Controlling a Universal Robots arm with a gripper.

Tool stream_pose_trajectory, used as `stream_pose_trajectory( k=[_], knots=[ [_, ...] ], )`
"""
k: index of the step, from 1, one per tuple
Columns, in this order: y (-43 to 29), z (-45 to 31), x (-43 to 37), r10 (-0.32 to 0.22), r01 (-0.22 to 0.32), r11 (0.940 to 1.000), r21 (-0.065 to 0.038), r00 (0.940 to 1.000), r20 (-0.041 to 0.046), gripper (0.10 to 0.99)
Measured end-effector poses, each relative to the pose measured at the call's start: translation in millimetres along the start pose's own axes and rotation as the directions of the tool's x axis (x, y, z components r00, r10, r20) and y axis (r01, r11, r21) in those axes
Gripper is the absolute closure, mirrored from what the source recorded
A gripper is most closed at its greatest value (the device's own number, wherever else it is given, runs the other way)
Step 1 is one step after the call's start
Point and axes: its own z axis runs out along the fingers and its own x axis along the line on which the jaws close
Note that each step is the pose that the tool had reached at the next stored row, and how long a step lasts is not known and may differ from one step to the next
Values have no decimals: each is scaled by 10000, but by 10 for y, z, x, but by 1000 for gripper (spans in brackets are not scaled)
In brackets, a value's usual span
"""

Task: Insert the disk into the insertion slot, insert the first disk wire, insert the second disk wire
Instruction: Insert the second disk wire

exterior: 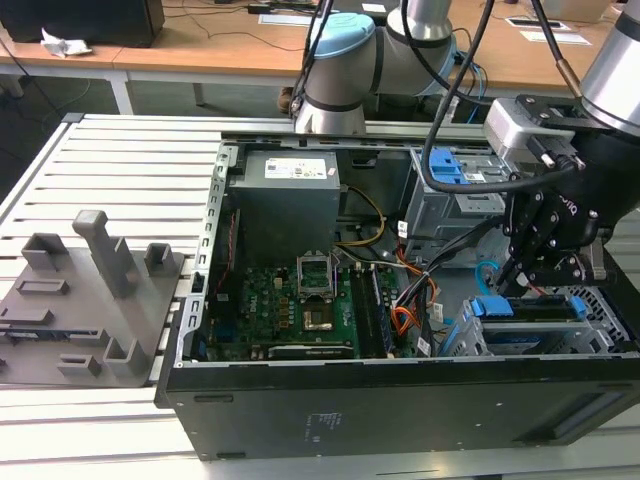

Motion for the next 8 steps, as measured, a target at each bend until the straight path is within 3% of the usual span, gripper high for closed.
stream_pose_trajectory(
  k=[3,8],
  knots=[
    [-27,-2,0,0,0,10000,0,10000,-1,922],
    [-163,-9,-5,0,0,10000,-1,10000,0,922]
  ],
)
